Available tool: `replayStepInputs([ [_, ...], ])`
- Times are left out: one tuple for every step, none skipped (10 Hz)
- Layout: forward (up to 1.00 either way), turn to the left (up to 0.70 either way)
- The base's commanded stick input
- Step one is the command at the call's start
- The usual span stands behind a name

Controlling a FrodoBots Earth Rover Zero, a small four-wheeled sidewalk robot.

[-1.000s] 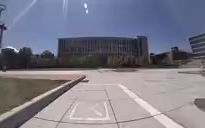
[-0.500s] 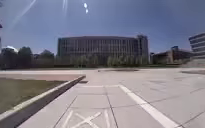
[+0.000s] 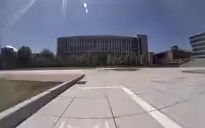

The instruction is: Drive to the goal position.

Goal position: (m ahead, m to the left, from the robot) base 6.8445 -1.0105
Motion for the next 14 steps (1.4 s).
replayStepInputs([
  [0.58,0.00],
  [0.58,0.00],
  [0.58,0.00],
  [0.52,0.00],
  [0.47,0.00],
  [0.48,0.00],
  [0.55,0.00],
  [0.64,0.00],
  [0.66,0.00],
  [0.69,0.00],
  [0.70,0.00],
  [0.70,0.00],
  [0.70,0.00],
  [0.70,0.00],
])
